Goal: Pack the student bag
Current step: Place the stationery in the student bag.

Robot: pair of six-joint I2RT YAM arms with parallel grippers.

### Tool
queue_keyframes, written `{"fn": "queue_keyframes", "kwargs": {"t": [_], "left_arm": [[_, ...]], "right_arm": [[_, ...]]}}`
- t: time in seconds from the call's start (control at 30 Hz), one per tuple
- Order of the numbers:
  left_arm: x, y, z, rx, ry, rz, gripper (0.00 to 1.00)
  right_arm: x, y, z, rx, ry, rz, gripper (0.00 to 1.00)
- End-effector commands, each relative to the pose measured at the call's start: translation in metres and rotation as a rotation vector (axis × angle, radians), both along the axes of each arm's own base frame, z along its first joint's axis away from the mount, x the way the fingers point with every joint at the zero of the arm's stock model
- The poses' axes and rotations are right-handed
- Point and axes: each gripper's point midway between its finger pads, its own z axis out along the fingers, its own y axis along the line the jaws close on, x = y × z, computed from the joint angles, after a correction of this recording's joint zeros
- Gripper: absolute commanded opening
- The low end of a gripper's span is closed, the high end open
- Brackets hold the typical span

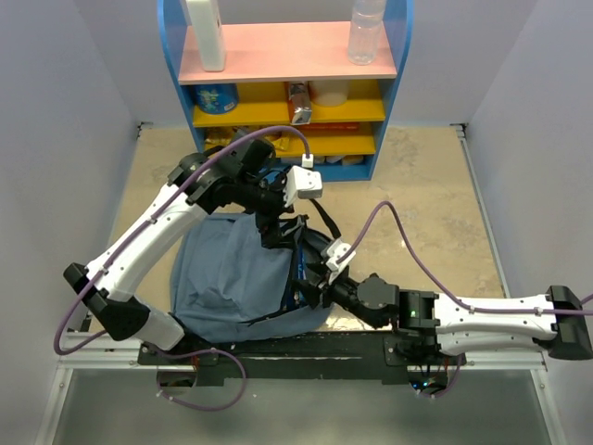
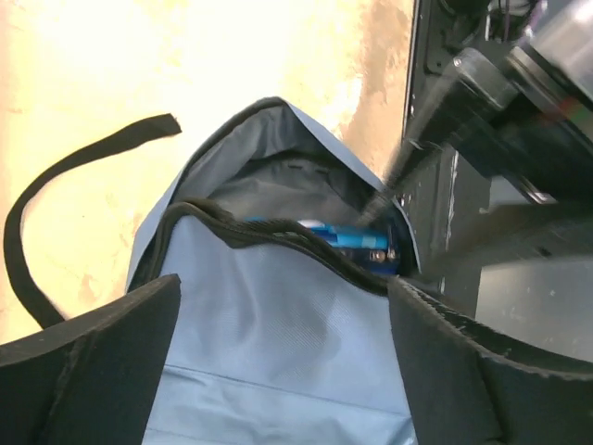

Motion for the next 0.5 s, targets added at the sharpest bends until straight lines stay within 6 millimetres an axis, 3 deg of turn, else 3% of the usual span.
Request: {"fn": "queue_keyframes", "kwargs": {"t": [0.0,0.03,0.07,0.1,0.13,0.17,0.2,0.23,0.27,0.33,0.37,0.43,0.47], "left_arm": [[0.013,-0.006,0.03,-0.061,-0.072,0.016,1.0],[0.016,0.001,0.033,-0.052,-0.101,0.026,1.0],[0.021,0.016,0.043,-0.066,-0.138,0.062,1.0],[0.024,0.027,0.04,-0.056,-0.146,0.087,1.0],[0.026,0.036,0.04,-0.058,-0.168,0.086,1.0],[0.031,0.056,0.044,-0.064,-0.193,0.135,1.0],[0.03,0.064,0.025,-0.031,-0.165,0.146,1.0],[0.032,0.072,0.017,-0.006,-0.175,0.159,1.0],[0.026,0.082,-0.005,0.027,-0.144,0.171,1.0],[0.027,0.088,-0.021,0.048,-0.158,0.187,1.0],[0.022,0.092,-0.036,0.066,-0.144,0.19,1.0],[0.023,0.092,-0.043,0.064,-0.146,0.201,1.0],[0.021,0.093,-0.05,0.071,-0.135,0.201,1.0]], "right_arm": [[-0.03,0.009,-0.007,0.028,0.097,0.065,0.57],[-0.036,0.011,-0.019,-0.027,0.118,0.069,0.58],[-0.042,0.016,-0.013,-0.026,0.133,0.077,0.6],[-0.06,0.018,-0.019,-0.05,0.173,0.106,0.64],[-0.066,0.018,-0.023,-0.074,0.185,0.098,0.68],[-0.076,0.022,-0.016,-0.064,0.207,0.113,0.74],[-0.092,0.02,-0.022,-0.084,0.26,0.137,0.98],[-0.099,0.019,-0.021,-0.083,0.292,0.144,0.99],[-0.112,0.023,-0.012,-0.046,0.368,0.181,0.99],[-0.124,0.024,-0.006,0.003,0.432,0.231,0.99],[-0.13,0.021,0.007,0.083,0.509,0.248,0.99],[-0.132,0.014,0.007,0.104,0.515,0.266,0.99],[-0.132,0.007,0.02,0.155,0.499,0.297,0.99]]}}
